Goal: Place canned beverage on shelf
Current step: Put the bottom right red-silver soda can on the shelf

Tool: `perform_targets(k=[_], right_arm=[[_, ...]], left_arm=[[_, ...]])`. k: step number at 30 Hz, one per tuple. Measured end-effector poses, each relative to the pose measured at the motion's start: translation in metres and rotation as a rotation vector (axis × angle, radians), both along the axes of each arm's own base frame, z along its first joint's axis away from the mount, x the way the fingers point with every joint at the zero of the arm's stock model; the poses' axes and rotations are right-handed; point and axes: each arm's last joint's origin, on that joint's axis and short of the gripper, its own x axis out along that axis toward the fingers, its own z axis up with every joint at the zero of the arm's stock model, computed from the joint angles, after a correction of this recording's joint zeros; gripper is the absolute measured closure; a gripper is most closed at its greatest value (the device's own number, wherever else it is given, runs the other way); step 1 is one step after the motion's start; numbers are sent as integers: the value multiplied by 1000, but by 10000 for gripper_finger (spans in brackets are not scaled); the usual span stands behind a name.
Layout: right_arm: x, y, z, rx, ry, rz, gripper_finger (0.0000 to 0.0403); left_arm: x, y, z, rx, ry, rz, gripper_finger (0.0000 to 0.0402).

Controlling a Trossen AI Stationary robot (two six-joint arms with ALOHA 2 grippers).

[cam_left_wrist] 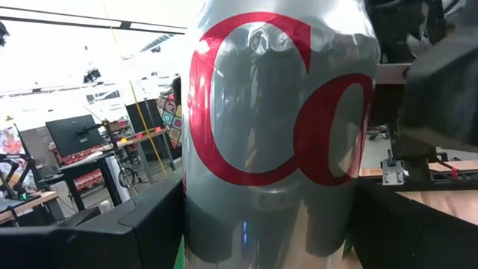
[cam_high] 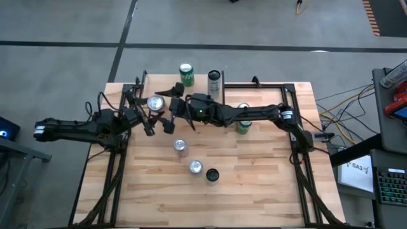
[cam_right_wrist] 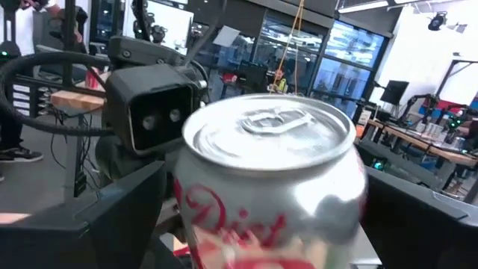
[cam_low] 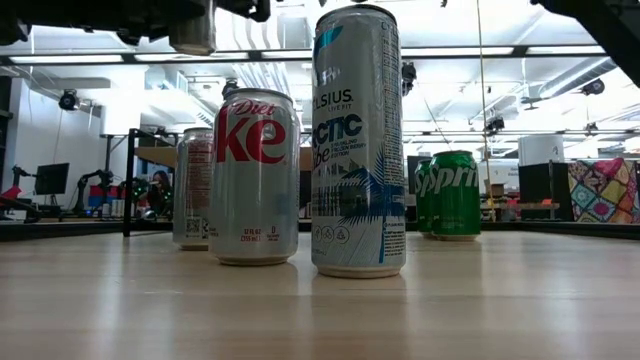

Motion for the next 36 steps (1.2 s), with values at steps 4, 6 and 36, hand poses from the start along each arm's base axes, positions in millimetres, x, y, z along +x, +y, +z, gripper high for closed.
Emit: perform_targets(k=[4,6,36], right_arm=[[3,-2,-2,0,2,-5,35],[3,-4,-2,1,3,-6,63],[-10,-56,9,194,-21,-268,118]], left_arm=[[0,0,0,-5,-1,-1,113],[0,0,0,-8,-1,-1,96],[-29,6,12,111,3,301,56]])
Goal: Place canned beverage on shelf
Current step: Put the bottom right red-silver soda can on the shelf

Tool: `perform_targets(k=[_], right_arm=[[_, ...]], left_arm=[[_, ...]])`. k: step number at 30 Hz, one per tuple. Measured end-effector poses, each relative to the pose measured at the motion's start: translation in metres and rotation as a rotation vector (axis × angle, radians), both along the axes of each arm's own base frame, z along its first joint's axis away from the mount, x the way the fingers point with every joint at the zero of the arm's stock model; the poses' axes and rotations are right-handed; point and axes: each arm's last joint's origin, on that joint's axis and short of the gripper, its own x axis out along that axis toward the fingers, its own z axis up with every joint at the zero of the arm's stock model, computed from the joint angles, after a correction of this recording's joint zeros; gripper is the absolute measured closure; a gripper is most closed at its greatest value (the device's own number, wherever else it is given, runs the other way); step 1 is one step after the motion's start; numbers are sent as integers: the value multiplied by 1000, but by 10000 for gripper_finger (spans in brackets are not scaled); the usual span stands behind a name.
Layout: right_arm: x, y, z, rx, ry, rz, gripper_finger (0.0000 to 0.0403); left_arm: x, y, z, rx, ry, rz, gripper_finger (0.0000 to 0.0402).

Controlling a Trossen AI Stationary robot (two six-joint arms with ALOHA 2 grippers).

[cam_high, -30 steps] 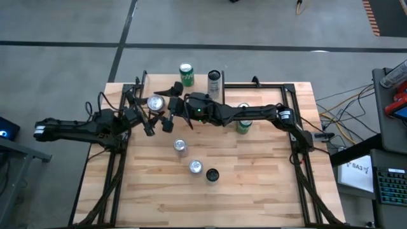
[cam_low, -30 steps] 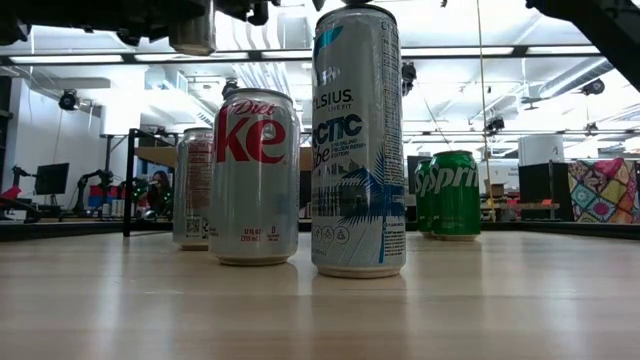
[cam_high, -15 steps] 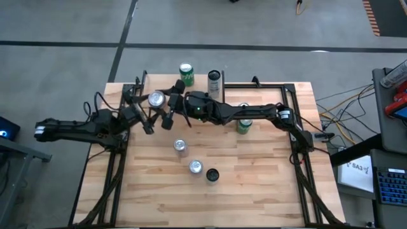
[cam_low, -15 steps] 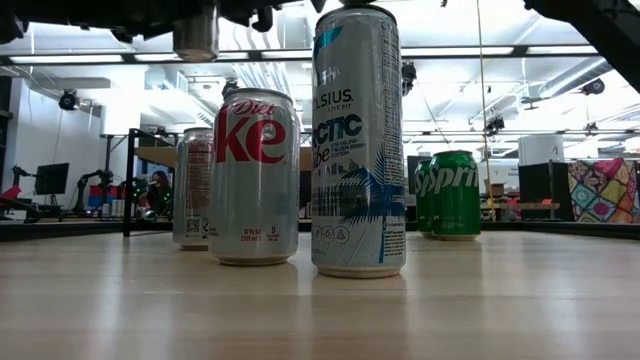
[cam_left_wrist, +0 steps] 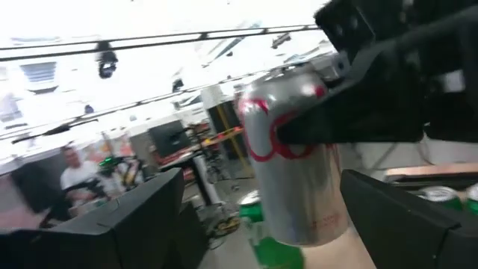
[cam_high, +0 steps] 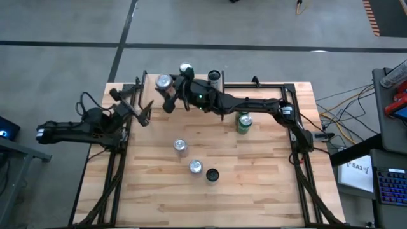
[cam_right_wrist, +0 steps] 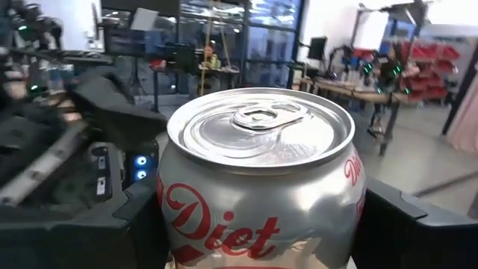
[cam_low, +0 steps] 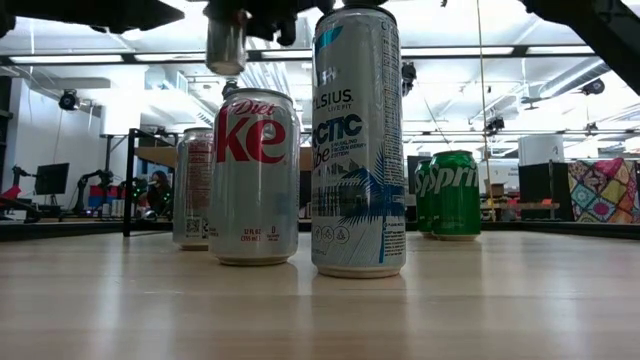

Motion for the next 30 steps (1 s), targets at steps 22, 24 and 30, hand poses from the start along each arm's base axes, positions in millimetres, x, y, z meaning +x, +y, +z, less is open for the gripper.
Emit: perform_targets(k=[22,24,30], right_arm=[[22,-2,-53,167,19,-166,118],[22,2,-56,182,41,-193,118],[21,12,-61,202,73,-269,118]], left_arm=[[-47,2,9,-115,-290,71,56],[-46,2,9,-117,-289,70,56],[-42,2,8,-116,-268,71,56]])
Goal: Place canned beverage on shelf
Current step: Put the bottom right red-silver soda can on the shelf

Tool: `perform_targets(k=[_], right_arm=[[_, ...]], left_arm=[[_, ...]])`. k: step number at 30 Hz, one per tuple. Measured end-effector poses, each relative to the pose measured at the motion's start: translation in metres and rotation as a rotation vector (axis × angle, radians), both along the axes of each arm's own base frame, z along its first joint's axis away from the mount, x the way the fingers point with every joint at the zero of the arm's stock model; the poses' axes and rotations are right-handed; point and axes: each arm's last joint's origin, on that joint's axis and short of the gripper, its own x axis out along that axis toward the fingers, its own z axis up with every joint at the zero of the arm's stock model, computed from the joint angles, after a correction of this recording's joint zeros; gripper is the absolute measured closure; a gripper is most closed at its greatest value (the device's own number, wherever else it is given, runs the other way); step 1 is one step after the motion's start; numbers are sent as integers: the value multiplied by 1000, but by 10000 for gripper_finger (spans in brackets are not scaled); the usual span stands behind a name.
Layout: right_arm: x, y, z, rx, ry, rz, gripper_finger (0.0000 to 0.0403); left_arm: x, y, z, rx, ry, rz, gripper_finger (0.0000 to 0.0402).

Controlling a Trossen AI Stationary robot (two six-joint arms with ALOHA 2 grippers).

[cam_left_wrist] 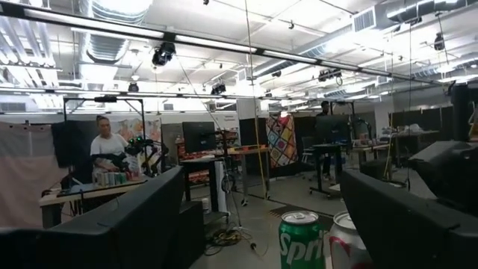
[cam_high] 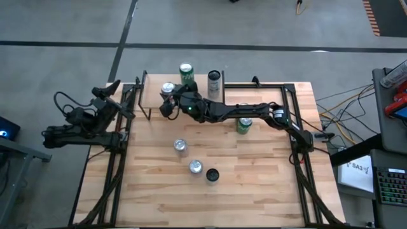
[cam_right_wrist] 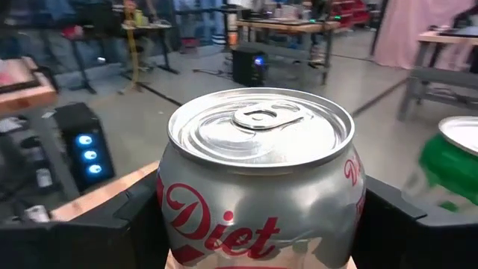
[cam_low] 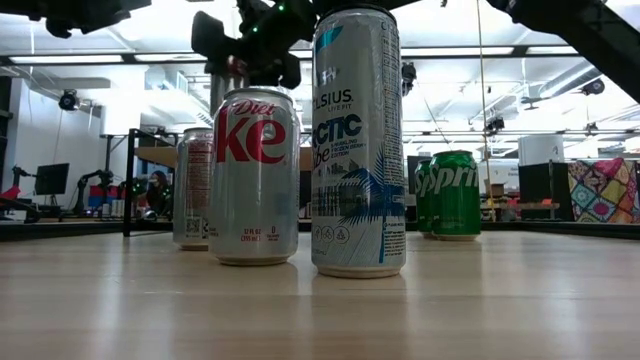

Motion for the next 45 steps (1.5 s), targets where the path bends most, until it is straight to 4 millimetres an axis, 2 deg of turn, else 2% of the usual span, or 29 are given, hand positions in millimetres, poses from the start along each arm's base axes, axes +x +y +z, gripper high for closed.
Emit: perform_targets(k=[7,22,29,38,42,45], right_arm=[[-1,0,-11,71,-17,-32,118],[-5,-1,-42,33,-52,-151,110],[-5,-2,-42,15,-37,-155,102],[-6,-4,-40,2,-38,-158,51],[-6,-4,-40,-12,-24,-156,48],[-8,-4,-32,-28,-26,-154,51]], left_arm=[[3,0,-1,0,13,0,56],[2,0,-1,0,14,0,56],[2,0,-1,0,15,0,56],[3,0,-2,1,21,0,56],[3,0,-2,2,21,0,56],[3,0,-2,2,22,1,56]])
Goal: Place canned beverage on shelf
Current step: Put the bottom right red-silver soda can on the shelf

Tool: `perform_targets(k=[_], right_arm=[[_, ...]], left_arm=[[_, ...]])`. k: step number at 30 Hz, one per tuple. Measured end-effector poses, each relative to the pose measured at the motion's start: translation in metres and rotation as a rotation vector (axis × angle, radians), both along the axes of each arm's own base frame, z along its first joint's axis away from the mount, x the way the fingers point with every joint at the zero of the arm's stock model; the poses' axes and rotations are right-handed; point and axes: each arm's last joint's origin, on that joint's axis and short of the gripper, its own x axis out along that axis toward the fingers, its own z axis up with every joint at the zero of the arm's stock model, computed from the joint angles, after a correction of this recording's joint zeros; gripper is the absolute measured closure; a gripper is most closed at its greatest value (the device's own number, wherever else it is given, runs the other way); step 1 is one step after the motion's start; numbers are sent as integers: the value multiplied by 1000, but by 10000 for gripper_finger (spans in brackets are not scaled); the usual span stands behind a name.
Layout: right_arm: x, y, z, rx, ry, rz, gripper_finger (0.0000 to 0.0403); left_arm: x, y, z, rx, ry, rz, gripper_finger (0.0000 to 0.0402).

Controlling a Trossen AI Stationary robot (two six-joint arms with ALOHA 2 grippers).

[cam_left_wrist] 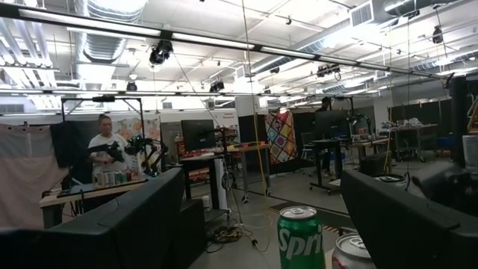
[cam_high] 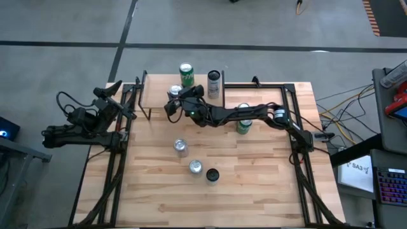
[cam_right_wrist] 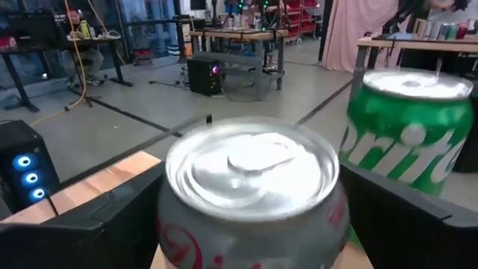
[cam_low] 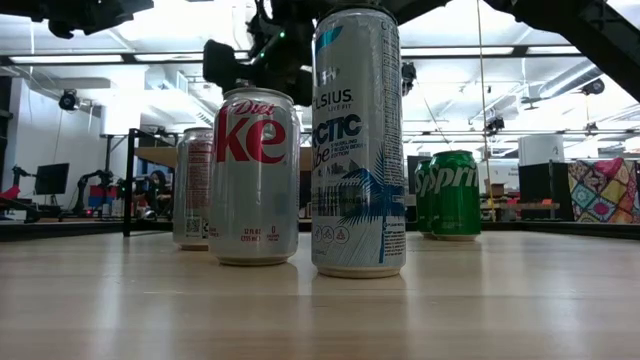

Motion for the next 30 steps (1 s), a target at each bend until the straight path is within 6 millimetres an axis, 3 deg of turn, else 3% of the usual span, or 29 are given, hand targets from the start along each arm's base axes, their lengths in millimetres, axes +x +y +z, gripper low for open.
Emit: perform_targets(k=[6,12,19,24,30], right_arm=[[-1,5,28,-61,-8,10,49],[-3,24,67,-139,45,57,51],[-18,34,104,-2,229,213,77],[-32,34,112,75,340,335,163],[-44,23,103,217,451,415,337]], left_arm=[[0,0,0,0,1,0,56],[0,0,0,1,6,0,56],[1,-1,0,14,9,-23,56],[1,-1,0,14,10,-23,56],[1,0,-1,14,12,-22,56]])
